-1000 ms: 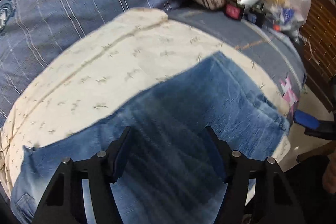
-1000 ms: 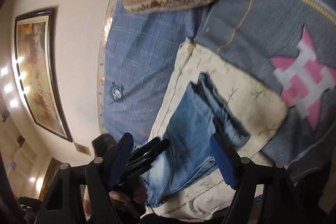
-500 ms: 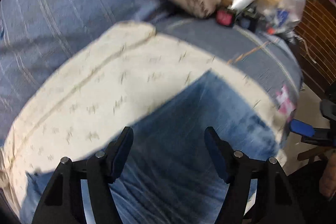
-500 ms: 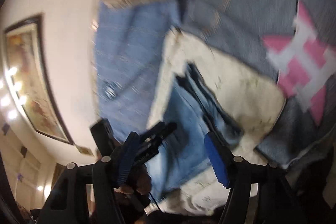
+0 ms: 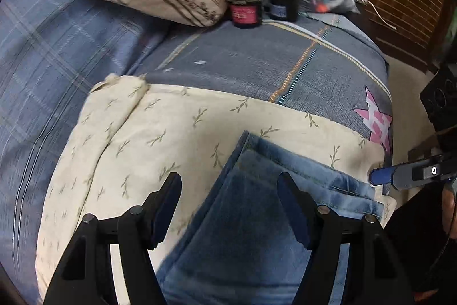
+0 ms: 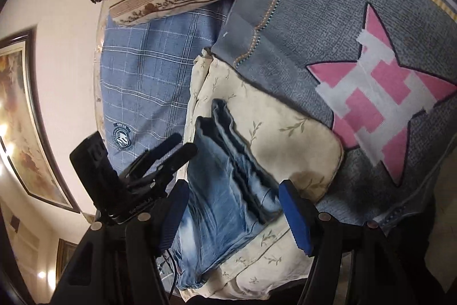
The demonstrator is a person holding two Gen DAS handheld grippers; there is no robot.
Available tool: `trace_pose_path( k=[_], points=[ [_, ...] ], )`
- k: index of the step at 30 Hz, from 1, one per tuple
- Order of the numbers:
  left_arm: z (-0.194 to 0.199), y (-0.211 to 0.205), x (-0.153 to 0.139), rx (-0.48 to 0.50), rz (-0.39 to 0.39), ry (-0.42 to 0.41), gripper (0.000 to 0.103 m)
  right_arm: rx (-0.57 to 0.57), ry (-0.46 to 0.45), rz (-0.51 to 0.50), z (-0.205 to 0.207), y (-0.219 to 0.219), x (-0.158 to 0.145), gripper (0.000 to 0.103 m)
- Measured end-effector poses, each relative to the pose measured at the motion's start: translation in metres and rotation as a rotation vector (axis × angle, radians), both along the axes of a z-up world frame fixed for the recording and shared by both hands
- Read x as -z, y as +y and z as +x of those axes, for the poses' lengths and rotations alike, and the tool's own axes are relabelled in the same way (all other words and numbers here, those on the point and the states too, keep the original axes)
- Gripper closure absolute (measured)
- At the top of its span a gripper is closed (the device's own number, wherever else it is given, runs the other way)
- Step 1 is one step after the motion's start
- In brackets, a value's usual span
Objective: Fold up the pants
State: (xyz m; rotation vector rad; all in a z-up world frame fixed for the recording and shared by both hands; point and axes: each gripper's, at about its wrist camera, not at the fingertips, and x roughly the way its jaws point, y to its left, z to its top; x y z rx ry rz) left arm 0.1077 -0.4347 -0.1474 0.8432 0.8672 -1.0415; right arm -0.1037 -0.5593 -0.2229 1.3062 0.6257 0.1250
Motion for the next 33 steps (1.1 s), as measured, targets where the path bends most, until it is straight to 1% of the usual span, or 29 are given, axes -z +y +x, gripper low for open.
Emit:
trace_pose_path(
  k=[3, 5, 7, 10, 12, 13, 15, 17, 19, 21, 23, 24, 25, 26, 27, 28, 29, 31, 32, 33],
  points=[
    [0.012, -0.008, 0.011, 0.027, 0.023, 0.073, 0.032, -0.031, 0.034, -0.001, 0.006, 0.001, 0.006, 0.034],
    [0.016, -0.011, 0.017, 0.038, 0.019, 0.121, 0.039, -0.044, 0.037, -0.010, 0.010, 0.002, 0.006, 0.034],
    [0.020, -0.012, 0.021, 0.062, 0.004, 0.191, 0.054, -0.058, 0.031, -0.015, 0.013, 0.002, 0.007, 0.034],
    [0.022, -0.012, 0.023, 0.094, -0.011, 0.226, 0.060, -0.093, 0.023, -0.021, 0.018, 0.005, 0.006, 0.034],
    [0.023, -0.013, 0.024, 0.106, -0.019, 0.241, 0.062, -0.118, 0.021, -0.048, 0.021, 0.008, 0.004, 0.034],
    [0.023, -0.013, 0.024, 0.112, -0.023, 0.244, 0.062, -0.129, 0.018, -0.058, 0.022, 0.009, 0.002, 0.034],
    [0.024, -0.015, 0.025, 0.121, -0.024, 0.248, 0.062, -0.191, 0.004, -0.041, 0.028, 0.018, 0.001, 0.035],
    [0.024, -0.014, 0.026, 0.128, -0.022, 0.241, 0.061, -0.241, 0.020, -0.089, 0.032, 0.029, -0.002, 0.035],
    [0.022, -0.014, 0.027, 0.132, -0.018, 0.225, 0.056, -0.242, 0.034, -0.150, 0.034, 0.033, -0.006, 0.035],
    [0.020, -0.017, 0.030, 0.141, -0.017, 0.216, 0.054, -0.216, 0.038, -0.142, 0.035, 0.030, -0.005, 0.035],
    [0.020, -0.019, 0.032, 0.148, -0.026, 0.227, 0.054, -0.195, 0.035, -0.122, 0.036, 0.028, -0.003, 0.035],
    [0.019, -0.019, 0.032, 0.153, -0.031, 0.226, 0.055, -0.196, 0.032, -0.141, 0.036, 0.029, -0.005, 0.035],
    [0.019, -0.019, 0.032, 0.158, -0.034, 0.226, 0.060, -0.204, 0.030, -0.172, 0.037, 0.032, -0.007, 0.037],
    [0.018, -0.020, 0.032, 0.161, -0.039, 0.225, 0.062, -0.209, 0.029, -0.223, 0.037, 0.036, -0.011, 0.050],
    [0.018, -0.020, 0.032, 0.161, -0.045, 0.221, 0.067, -0.226, 0.030, -0.271, 0.038, 0.041, -0.014, 0.065],
    [0.018, -0.019, 0.032, 0.160, -0.053, 0.221, 0.071, -0.240, 0.031, -0.290, 0.039, 0.044, -0.016, 0.079],
    [0.018, -0.019, 0.031, 0.158, -0.057, 0.221, 0.074, -0.239, 0.036, -0.313, 0.040, 0.045, -0.017, 0.079],
    [0.021, -0.017, 0.029, 0.149, -0.070, 0.221, 0.088, -0.234, 0.028, -0.346, 0.041, 0.048, -0.022, 0.080],
    [0.023, -0.016, 0.028, 0.139, -0.073, 0.212, 0.092, -0.230, 0.021, -0.357, 0.041, 0.049, -0.024, 0.080],
    [0.025, -0.016, 0.027, 0.134, -0.073, 0.214, 0.093, -0.226, 0.013, -0.367, 0.041, 0.050, -0.027, 0.080]
  ],
)
